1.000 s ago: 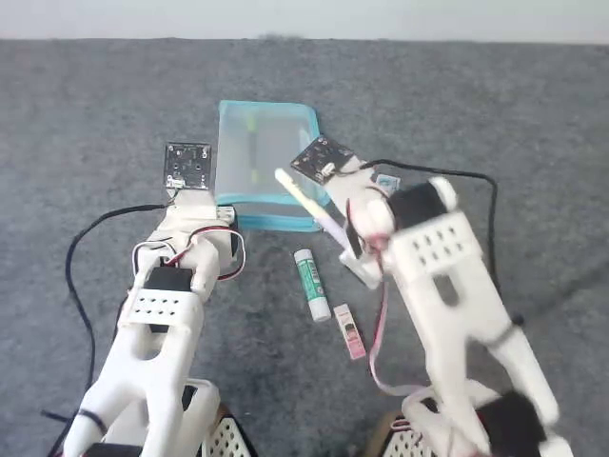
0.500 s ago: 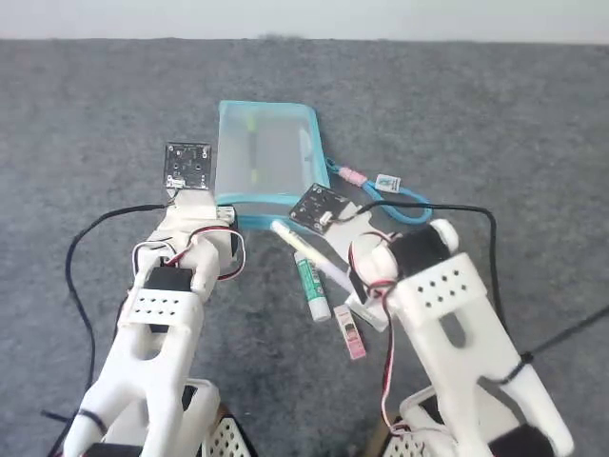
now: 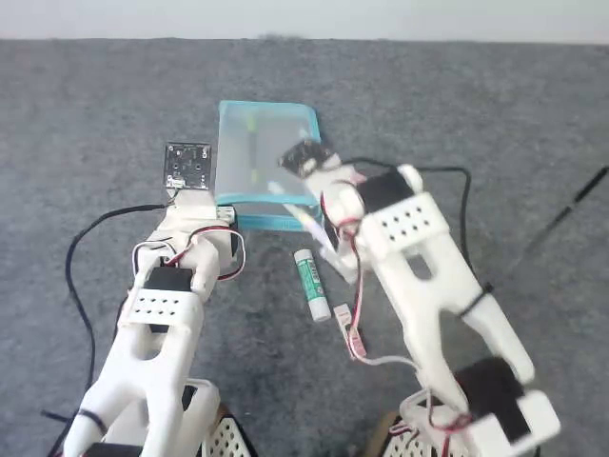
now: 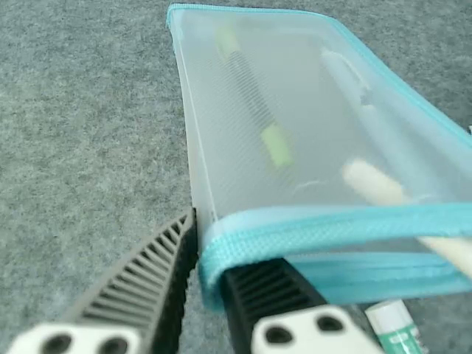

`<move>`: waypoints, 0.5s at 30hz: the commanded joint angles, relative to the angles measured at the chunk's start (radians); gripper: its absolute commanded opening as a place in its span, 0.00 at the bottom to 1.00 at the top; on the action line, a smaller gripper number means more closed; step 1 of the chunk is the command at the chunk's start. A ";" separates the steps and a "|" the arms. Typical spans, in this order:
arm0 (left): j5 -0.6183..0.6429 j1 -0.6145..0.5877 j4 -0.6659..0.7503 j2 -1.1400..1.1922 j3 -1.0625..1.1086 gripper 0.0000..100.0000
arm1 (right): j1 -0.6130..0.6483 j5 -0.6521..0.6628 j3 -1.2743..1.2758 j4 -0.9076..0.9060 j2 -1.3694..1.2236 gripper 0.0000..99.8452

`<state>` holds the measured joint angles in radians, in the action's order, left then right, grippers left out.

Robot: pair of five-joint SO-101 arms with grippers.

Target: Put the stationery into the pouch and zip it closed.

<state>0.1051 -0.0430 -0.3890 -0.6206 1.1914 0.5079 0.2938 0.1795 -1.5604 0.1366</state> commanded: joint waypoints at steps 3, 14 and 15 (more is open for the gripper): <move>-0.009 0.012 0.034 -0.012 -0.005 0.01 | 0.025 -0.143 -0.267 0.013 -0.162 0.01; -0.009 0.012 0.034 -0.012 -0.005 0.01 | 0.102 -0.371 -0.600 -0.016 -0.420 0.03; -0.011 0.012 0.034 -0.012 -0.005 0.01 | 0.104 -0.387 -0.621 -0.016 -0.424 0.05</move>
<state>0.1051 -0.0430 -0.3890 -0.6206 1.1914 0.5999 -0.0407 -0.3284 -1.5681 -0.2992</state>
